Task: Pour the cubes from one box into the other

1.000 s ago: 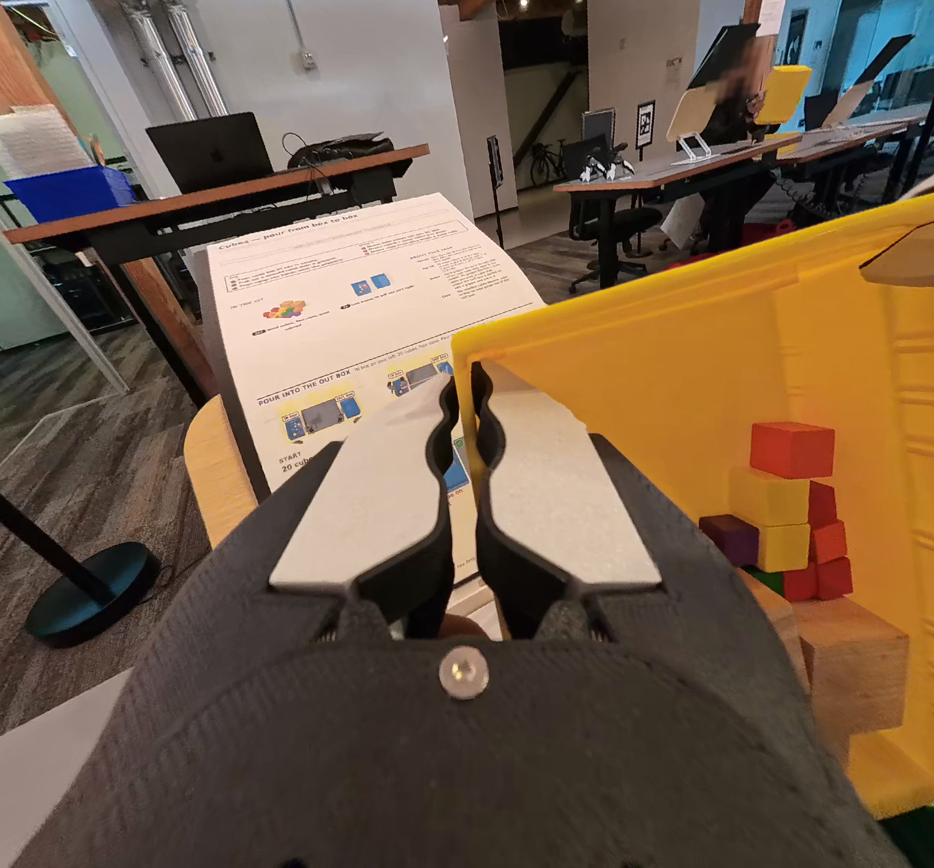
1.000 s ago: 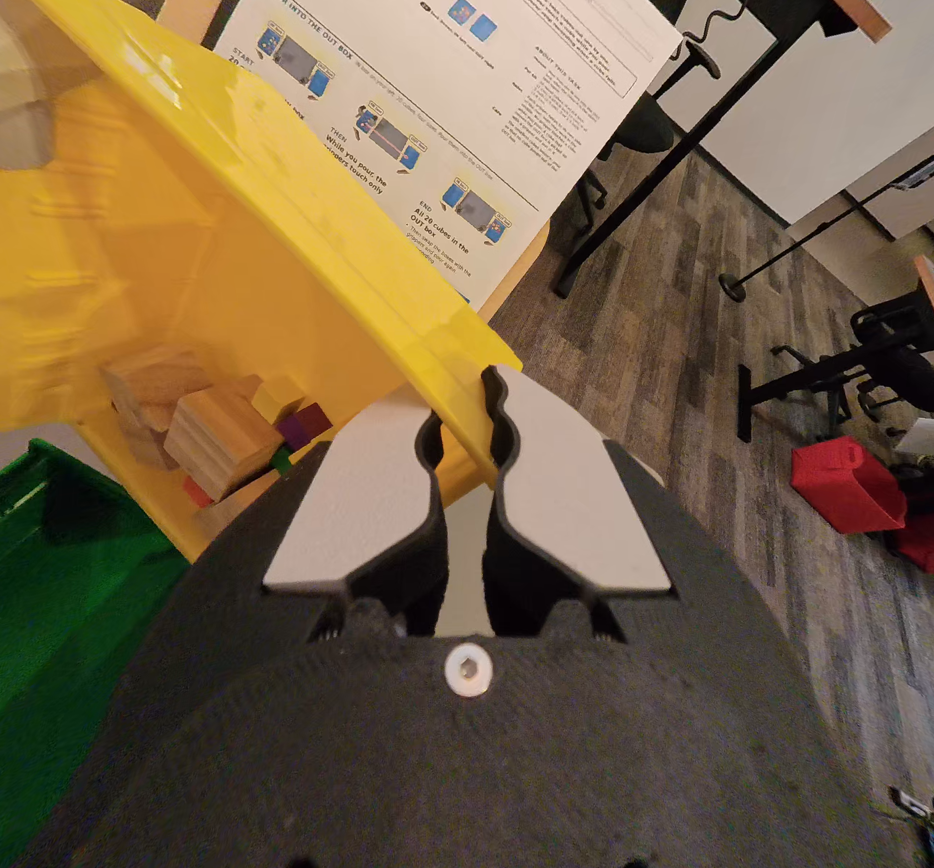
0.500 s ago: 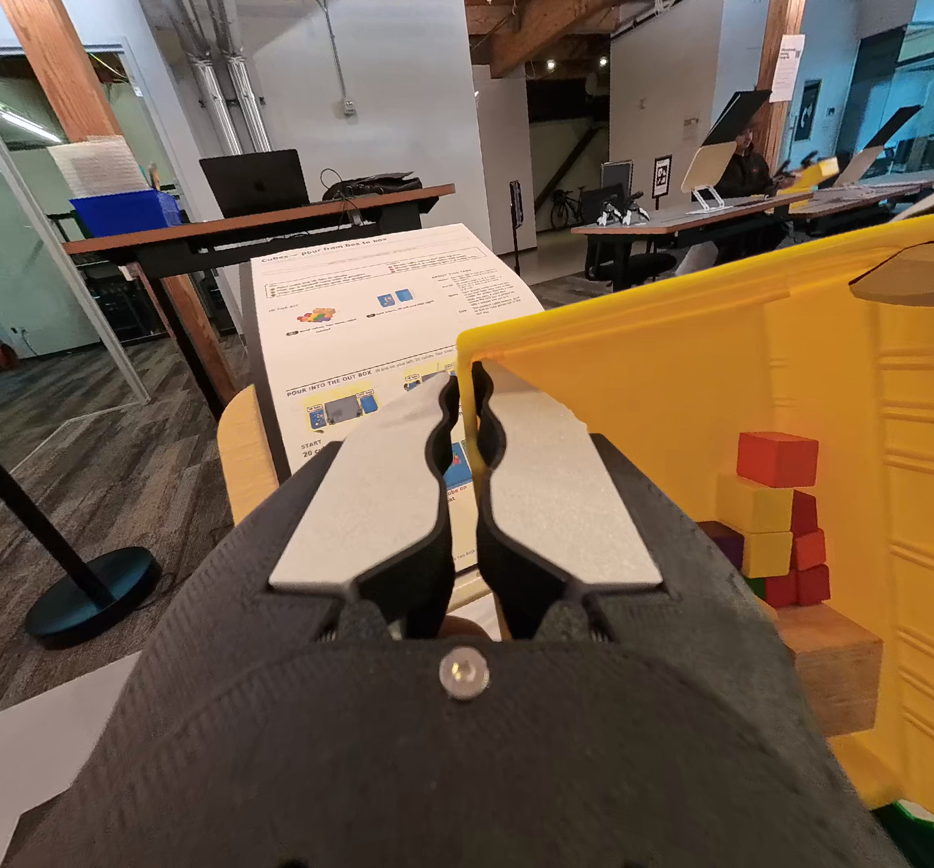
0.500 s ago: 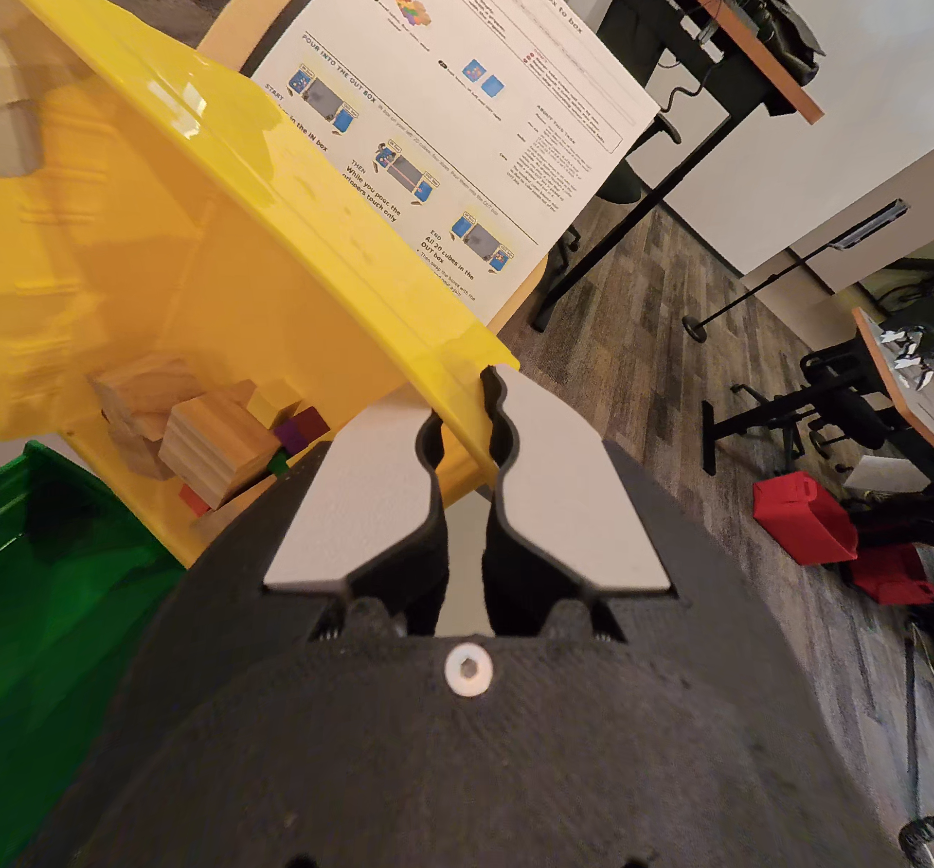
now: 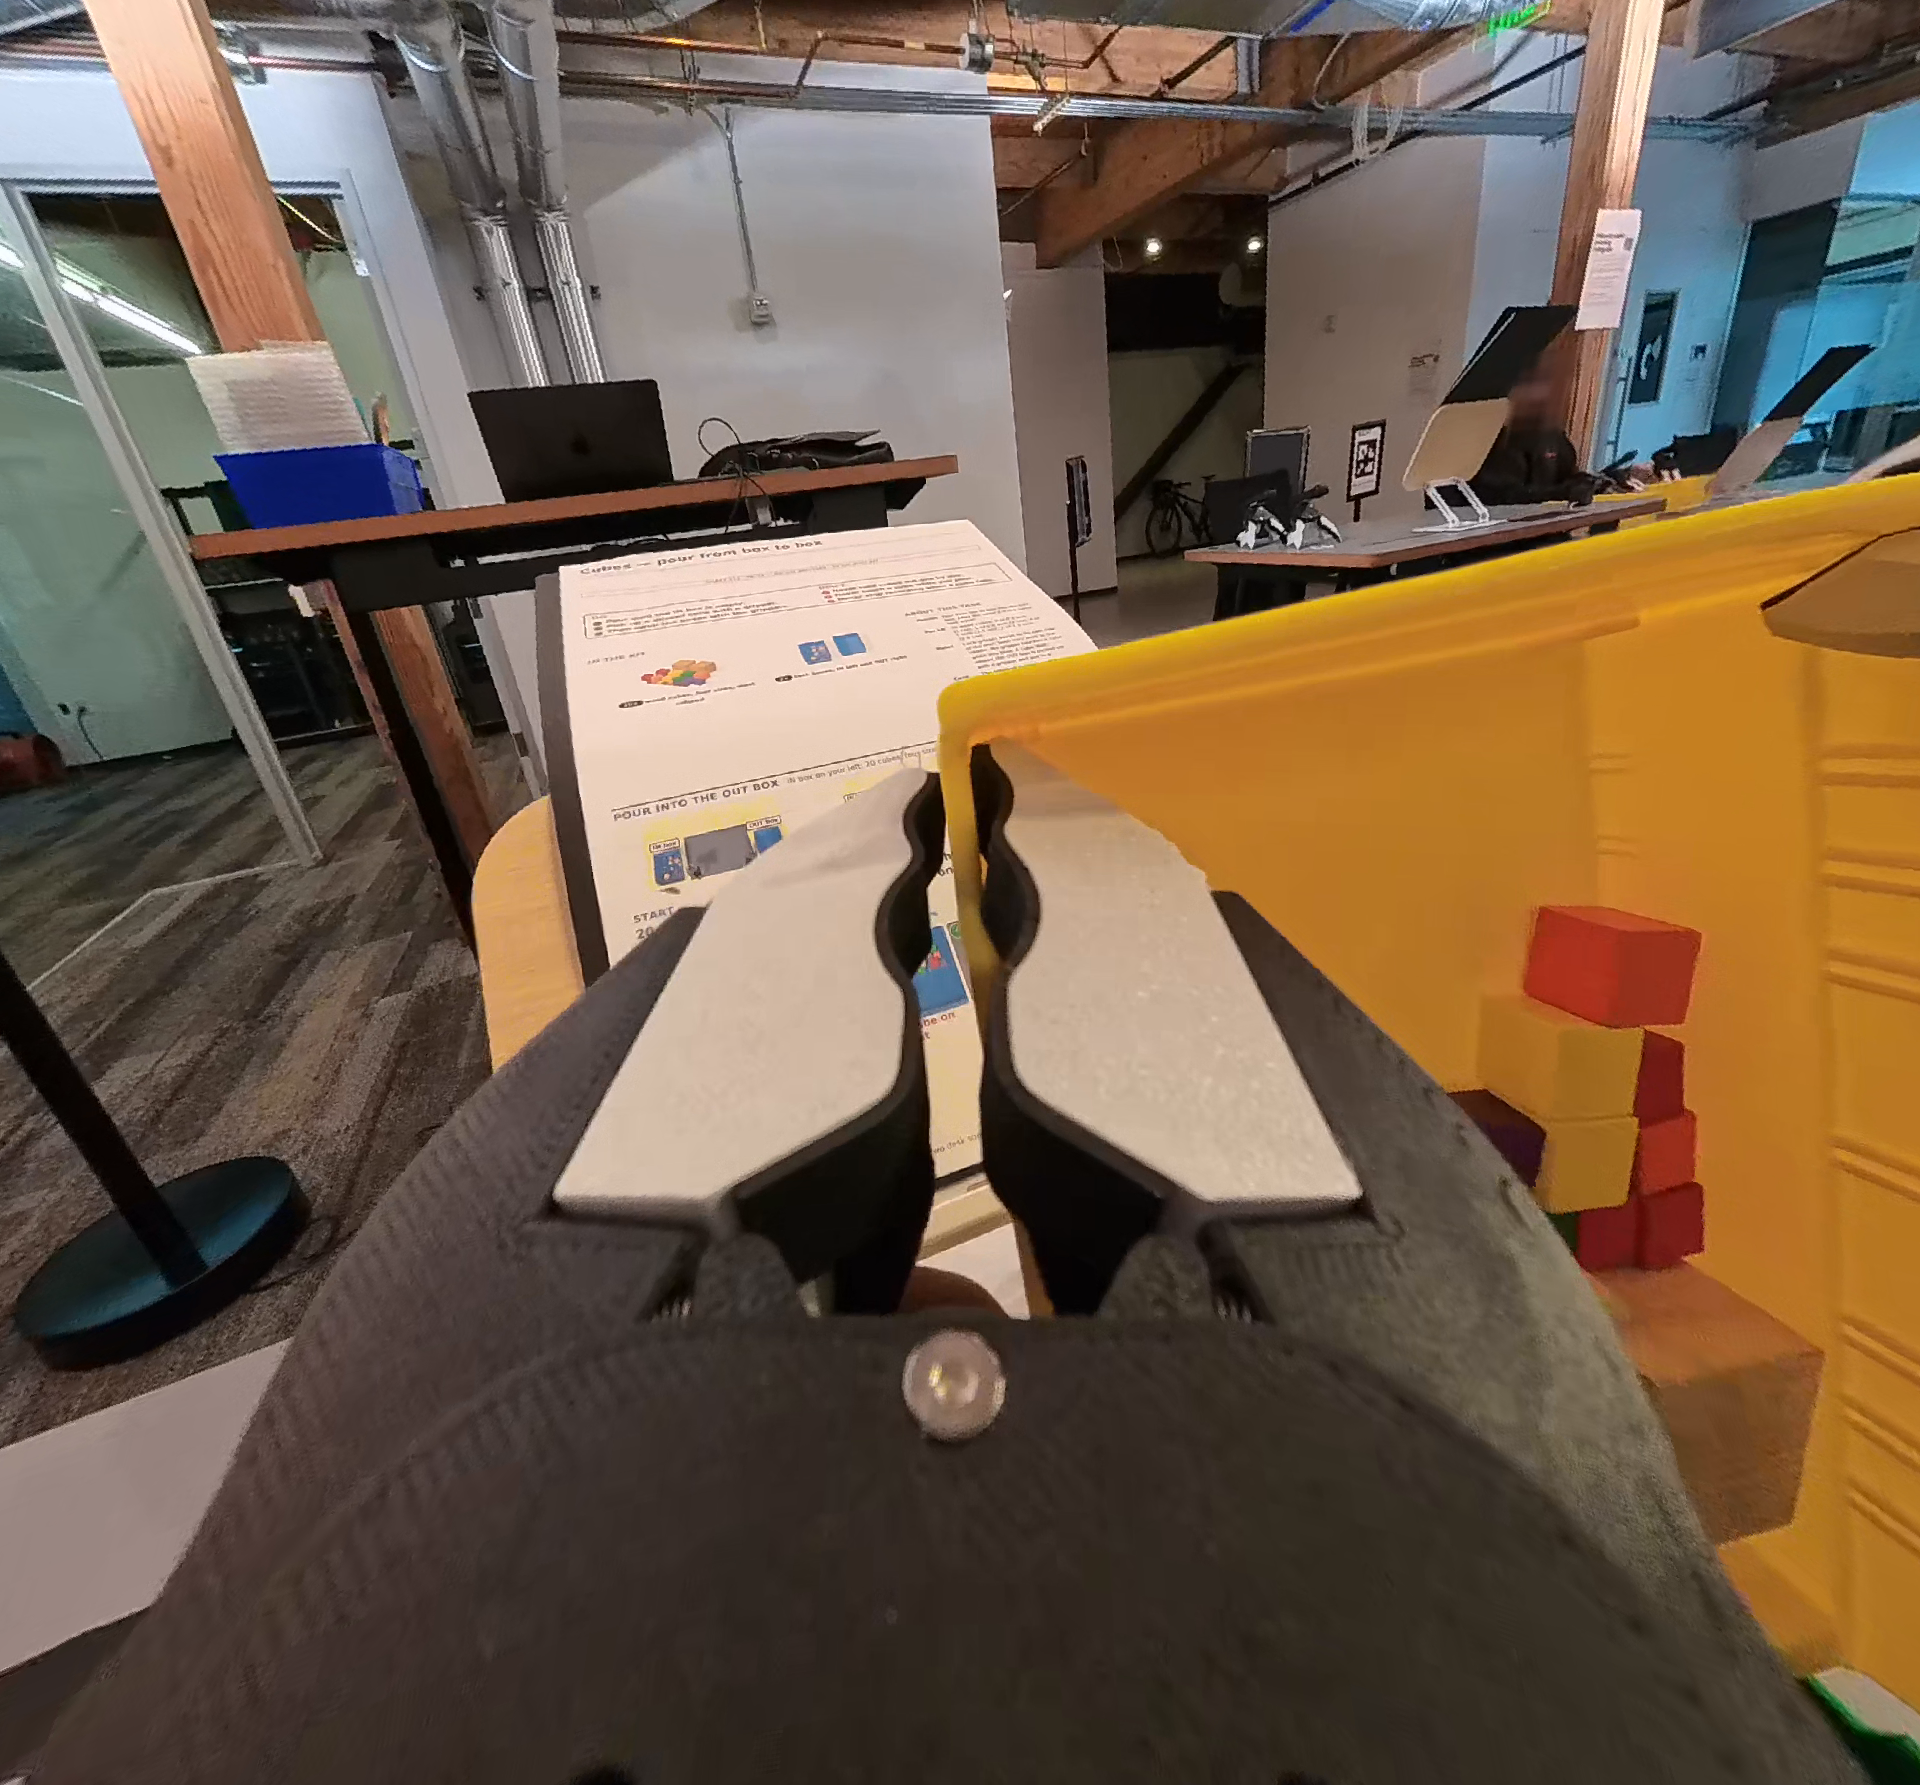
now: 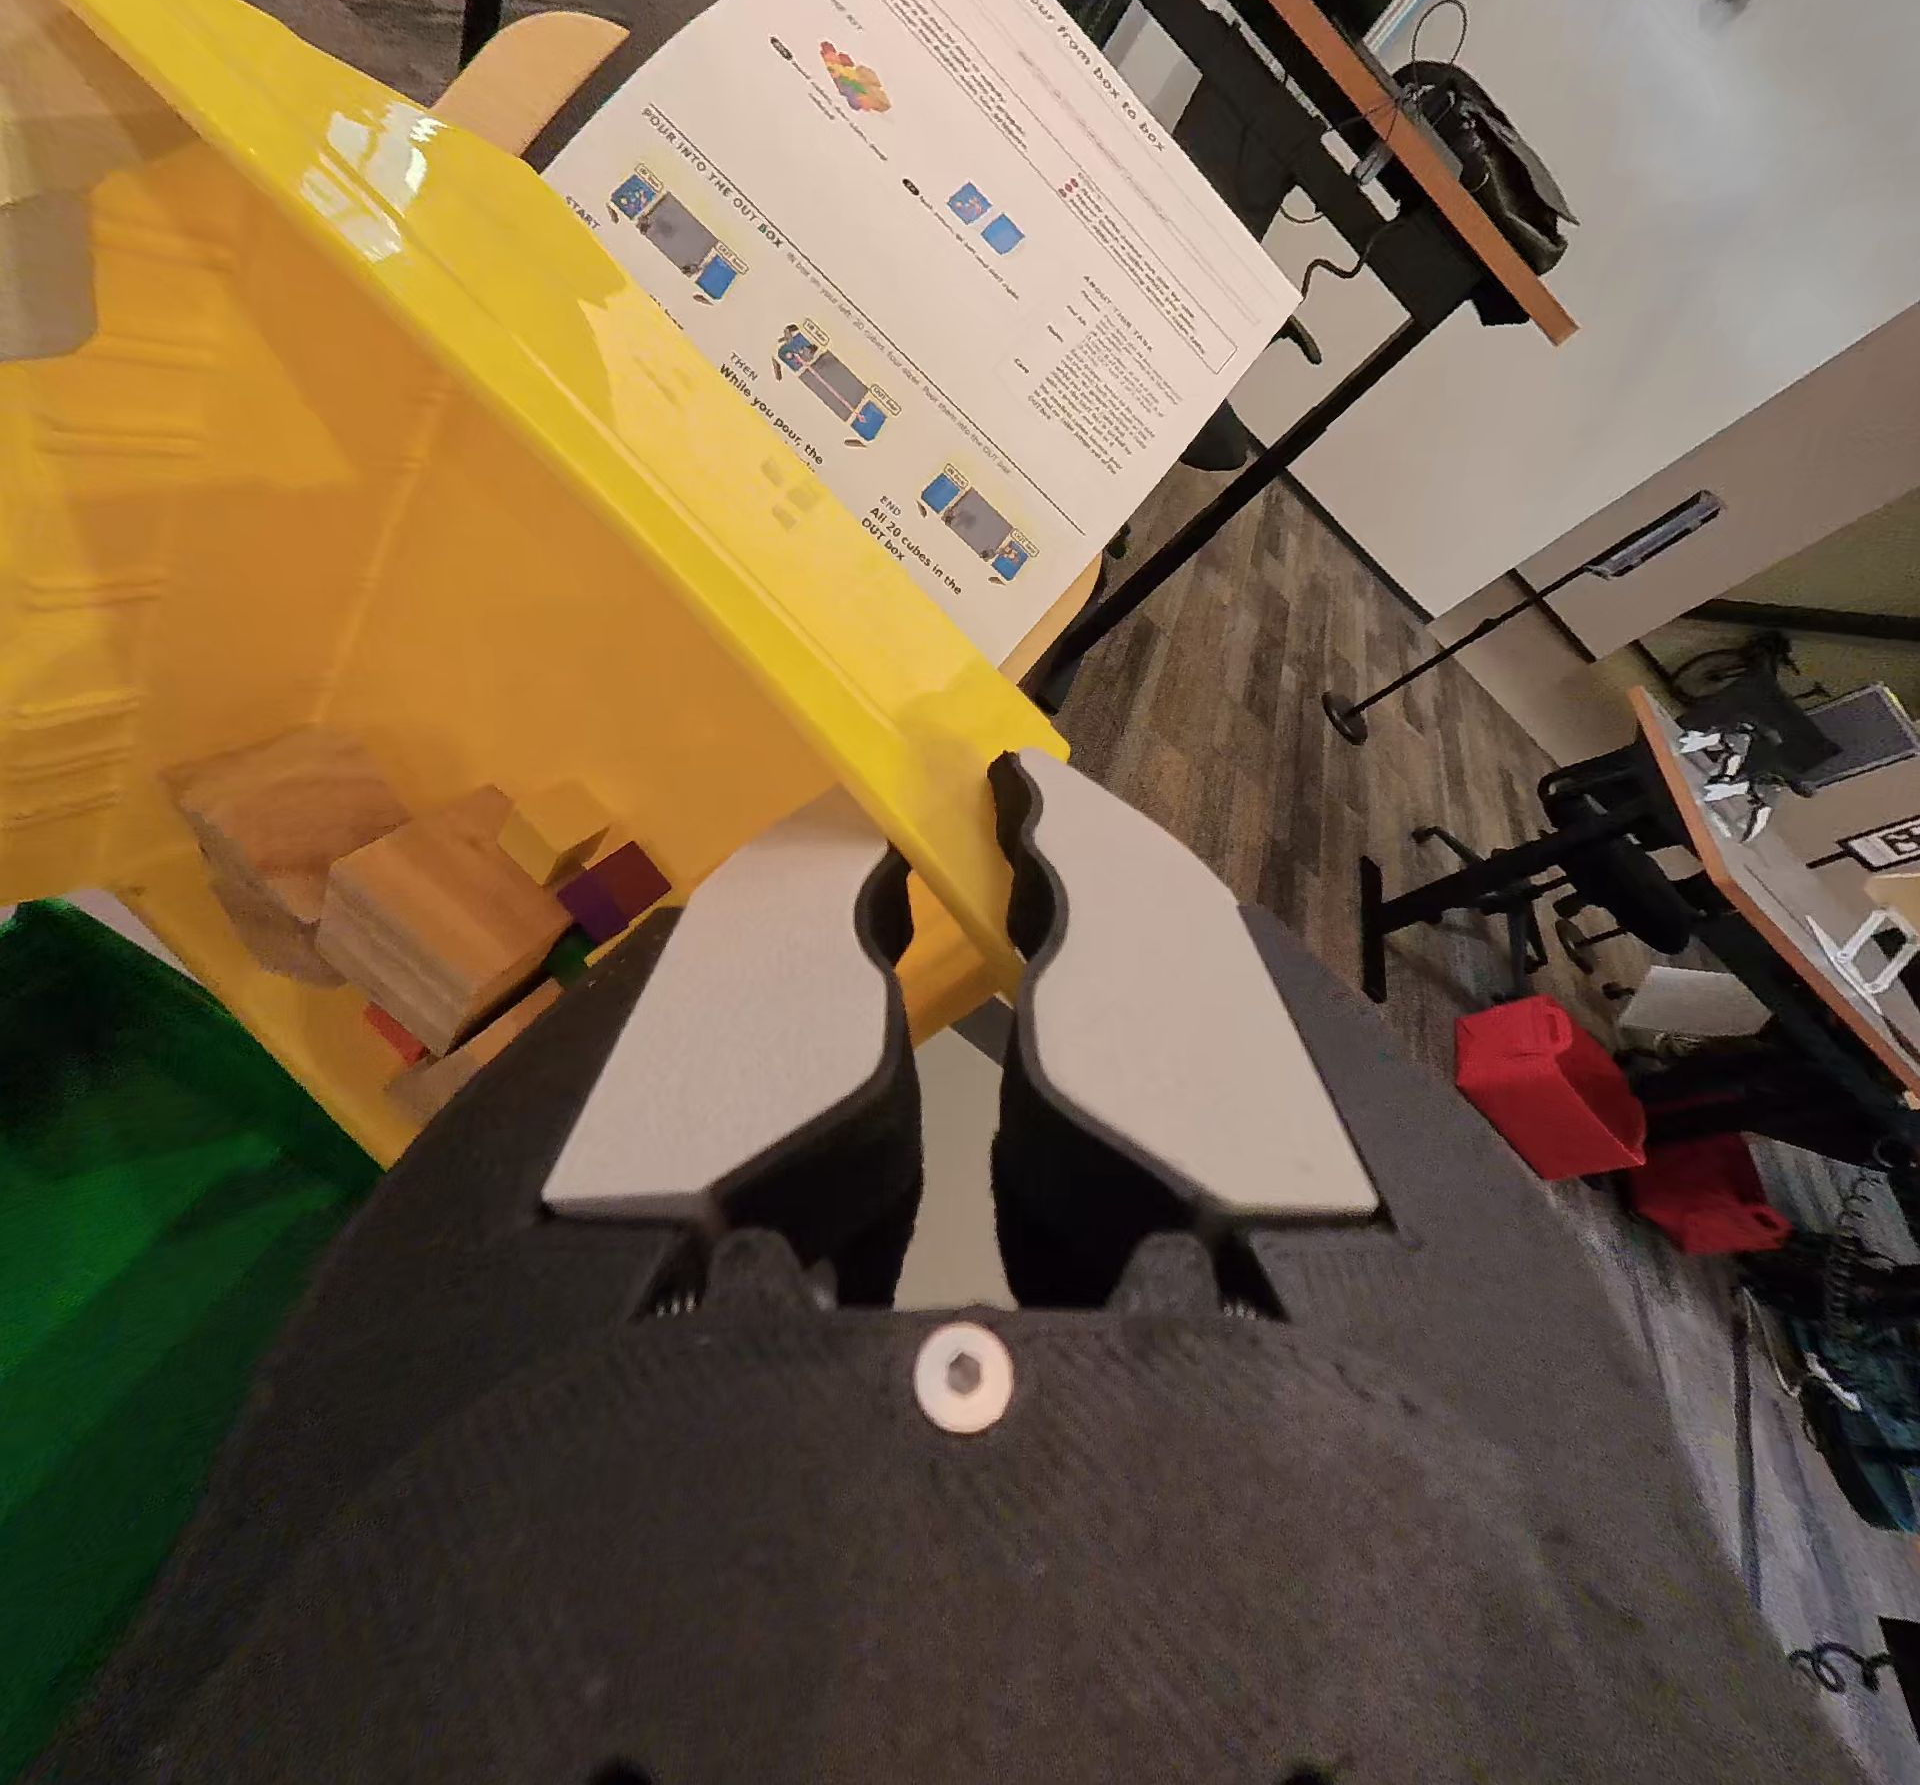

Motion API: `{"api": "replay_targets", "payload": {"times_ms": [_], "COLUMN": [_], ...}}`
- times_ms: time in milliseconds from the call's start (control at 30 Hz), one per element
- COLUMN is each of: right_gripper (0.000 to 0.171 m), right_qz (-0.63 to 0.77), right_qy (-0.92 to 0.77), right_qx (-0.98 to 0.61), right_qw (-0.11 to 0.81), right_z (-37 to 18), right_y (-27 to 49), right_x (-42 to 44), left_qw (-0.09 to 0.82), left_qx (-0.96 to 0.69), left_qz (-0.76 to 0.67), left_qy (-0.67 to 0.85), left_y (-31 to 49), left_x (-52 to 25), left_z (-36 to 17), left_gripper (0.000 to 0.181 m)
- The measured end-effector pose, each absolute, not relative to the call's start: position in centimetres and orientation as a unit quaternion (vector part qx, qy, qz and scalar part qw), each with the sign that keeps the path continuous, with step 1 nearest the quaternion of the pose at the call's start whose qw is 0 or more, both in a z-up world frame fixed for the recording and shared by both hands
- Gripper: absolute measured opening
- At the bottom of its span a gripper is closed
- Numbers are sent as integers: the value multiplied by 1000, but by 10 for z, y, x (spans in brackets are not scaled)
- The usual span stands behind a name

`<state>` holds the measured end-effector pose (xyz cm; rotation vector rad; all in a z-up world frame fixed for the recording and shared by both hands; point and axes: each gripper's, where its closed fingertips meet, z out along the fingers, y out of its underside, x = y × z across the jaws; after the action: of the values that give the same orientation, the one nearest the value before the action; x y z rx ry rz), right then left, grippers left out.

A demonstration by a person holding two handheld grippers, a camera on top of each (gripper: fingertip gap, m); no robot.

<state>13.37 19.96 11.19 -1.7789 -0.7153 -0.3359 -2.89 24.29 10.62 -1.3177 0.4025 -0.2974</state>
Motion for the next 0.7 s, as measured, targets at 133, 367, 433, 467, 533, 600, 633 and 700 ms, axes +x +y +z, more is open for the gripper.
{"api": "replay_targets", "payload": {"times_ms": [133, 367, 433, 467, 533, 600, 633, 700], "right_gripper": [10, 10, 10, 10, 10, 10, 10, 10], "right_qz": [-145, -145, -146, -146, -145, -146, -146, -148], "right_qy": [-304, -305, -305, -306, -306, -308, -309, -310], "right_qx": [-752, -744, -744, -743, -741, -739, -738, -734], "right_qw": [567, 577, 576, 577, 579, 581, 582, 585], "right_z": [113, 113, 113, 113, 113, 114, 114, 114], "right_y": [197, 193, 192, 192, 190, 189, 189, 188], "right_x": [131, 129, 129, 128, 127, 126, 126, 125], "left_qw": [766, 774, 774, 775, 778, 781, 782, 784], "left_qx": [-602, -592, -593, -591, -587, -584, -582, -579], "left_qz": [-135, -138, -139, -137, -139, -139, -139, -139], "left_qy": [180, 178, 177, 178, 176, 175, 173, 174], "left_y": [240, 235, 235, 234, 232, 231, 230, 229], "left_x": [-32, -34, -34, -35, -35, -37, -37, -38], "left_z": [106, 107, 107, 107, 108, 107, 107, 108], "left_gripper": [4, 5, 5, 5, 5, 5, 5, 5]}}
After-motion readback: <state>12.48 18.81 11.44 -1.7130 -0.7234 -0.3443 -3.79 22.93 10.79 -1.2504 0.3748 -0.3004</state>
